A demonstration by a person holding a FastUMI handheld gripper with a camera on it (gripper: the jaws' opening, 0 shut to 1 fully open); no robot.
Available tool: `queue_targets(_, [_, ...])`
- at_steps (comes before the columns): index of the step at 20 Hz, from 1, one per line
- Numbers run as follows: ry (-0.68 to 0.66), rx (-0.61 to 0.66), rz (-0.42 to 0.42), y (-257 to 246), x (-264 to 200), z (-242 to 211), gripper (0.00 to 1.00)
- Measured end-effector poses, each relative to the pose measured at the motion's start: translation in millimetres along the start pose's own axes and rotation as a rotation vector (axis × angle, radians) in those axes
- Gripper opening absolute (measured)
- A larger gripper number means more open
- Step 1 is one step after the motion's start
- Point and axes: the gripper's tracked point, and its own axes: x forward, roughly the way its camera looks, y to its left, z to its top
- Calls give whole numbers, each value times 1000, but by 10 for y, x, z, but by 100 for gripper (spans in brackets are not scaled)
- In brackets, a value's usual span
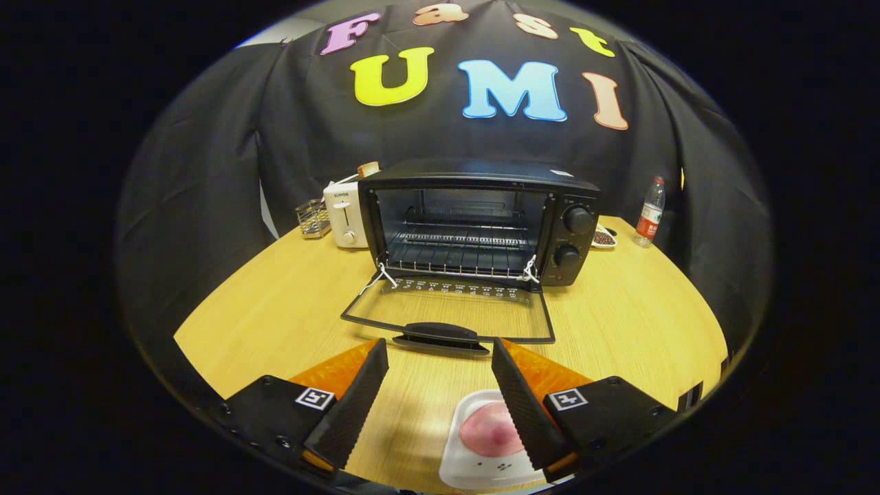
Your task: Open the toaster oven, put the food inside, and close the toaster oven door.
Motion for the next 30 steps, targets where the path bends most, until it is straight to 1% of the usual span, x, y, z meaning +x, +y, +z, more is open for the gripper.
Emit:
queue_targets(3, [66,-1,62,-208,-169,-32,97])
queue_targets(6, [152,18,122,-519,-232,-124,96])
queue_targets(7, [196,46,143,-613,-257,-170,97])
queue_targets(9, [253,128,218,-726,-296,-211,99])
queue_targets(12, [344,215,260,-983,-300,-338,98])
queue_targets(17, [526,274,276,-1375,-208,-628,98])
queue_targets(23, [718,290,309,-1450,-150,-994,99])
queue_targets(25, [765,326,342,-1373,-129,-1015,83])
queue_targets(27, [824,330,358,-1342,-185,-1074,68])
queue_targets(30, [894,310,332,-1380,-193,-1209,46])
